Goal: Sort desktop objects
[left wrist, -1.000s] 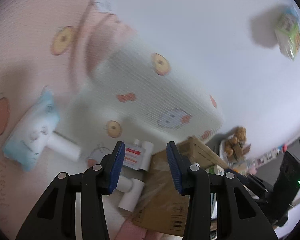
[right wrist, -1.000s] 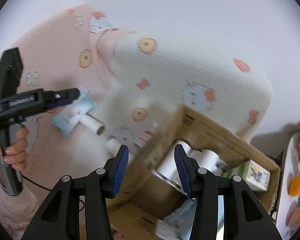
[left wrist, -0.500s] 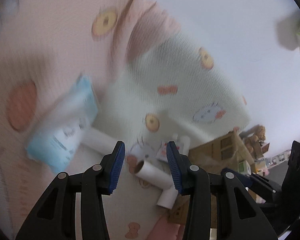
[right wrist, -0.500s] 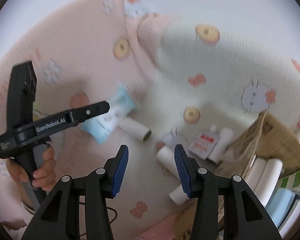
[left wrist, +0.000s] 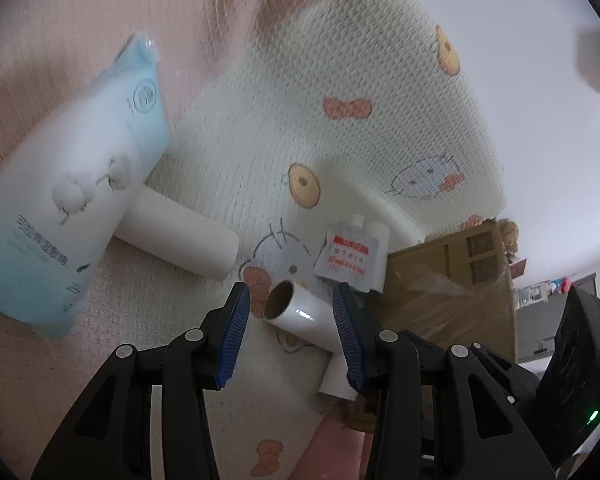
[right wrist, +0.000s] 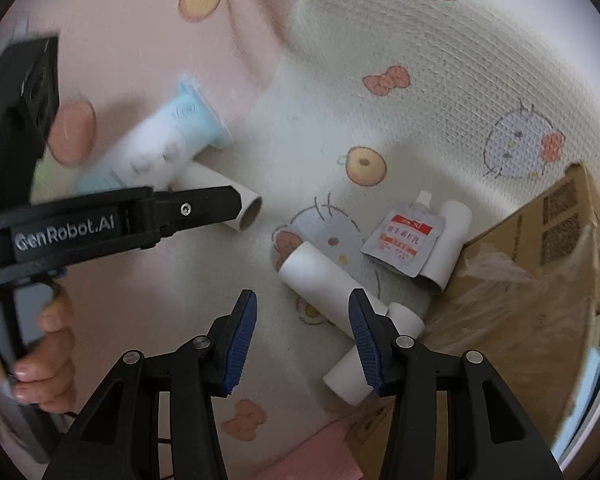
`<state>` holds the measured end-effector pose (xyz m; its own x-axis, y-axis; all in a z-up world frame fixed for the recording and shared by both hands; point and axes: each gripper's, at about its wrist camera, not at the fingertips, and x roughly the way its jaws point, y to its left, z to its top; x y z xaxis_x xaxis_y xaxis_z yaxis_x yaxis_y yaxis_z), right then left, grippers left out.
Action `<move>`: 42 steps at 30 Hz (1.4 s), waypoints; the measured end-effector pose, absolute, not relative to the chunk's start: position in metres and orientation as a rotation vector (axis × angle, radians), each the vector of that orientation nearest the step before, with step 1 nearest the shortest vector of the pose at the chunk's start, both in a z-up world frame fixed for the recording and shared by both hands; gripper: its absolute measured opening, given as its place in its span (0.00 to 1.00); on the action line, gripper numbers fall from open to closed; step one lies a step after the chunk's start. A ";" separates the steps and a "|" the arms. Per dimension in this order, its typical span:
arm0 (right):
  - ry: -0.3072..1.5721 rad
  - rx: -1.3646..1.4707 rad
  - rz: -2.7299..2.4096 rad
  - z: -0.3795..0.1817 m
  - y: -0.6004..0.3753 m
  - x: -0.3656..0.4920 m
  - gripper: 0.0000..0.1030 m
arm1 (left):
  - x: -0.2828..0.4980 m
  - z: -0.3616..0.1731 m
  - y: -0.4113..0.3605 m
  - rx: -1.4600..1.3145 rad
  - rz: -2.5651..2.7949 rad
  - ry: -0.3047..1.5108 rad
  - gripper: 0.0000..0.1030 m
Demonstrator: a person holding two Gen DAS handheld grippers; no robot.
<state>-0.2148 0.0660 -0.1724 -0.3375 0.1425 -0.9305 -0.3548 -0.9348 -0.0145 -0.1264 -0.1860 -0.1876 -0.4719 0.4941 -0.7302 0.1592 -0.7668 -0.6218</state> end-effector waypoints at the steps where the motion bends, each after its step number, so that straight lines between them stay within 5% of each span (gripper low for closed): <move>1: 0.228 -1.608 2.312 -0.178 0.063 -0.216 0.43 | -0.126 -0.191 -0.187 -1.482 2.330 -0.957 0.46; 13: 0.174 -1.720 2.089 -0.235 0.071 -0.220 0.43 | -0.136 -0.228 -0.173 -1.504 2.226 -0.966 0.46; 38: 0.217 -1.671 1.987 -0.262 0.094 -0.219 0.43 | -0.138 -0.262 -0.153 -1.383 2.242 -0.988 0.44; 41: 0.281 -1.688 2.020 -0.265 0.097 -0.219 0.44 | -0.136 -0.260 -0.152 -1.400 2.293 -0.917 0.34; 42: 0.295 -1.694 2.025 -0.266 0.097 -0.220 0.44 | -0.134 -0.257 -0.155 -1.396 2.305 -0.908 0.17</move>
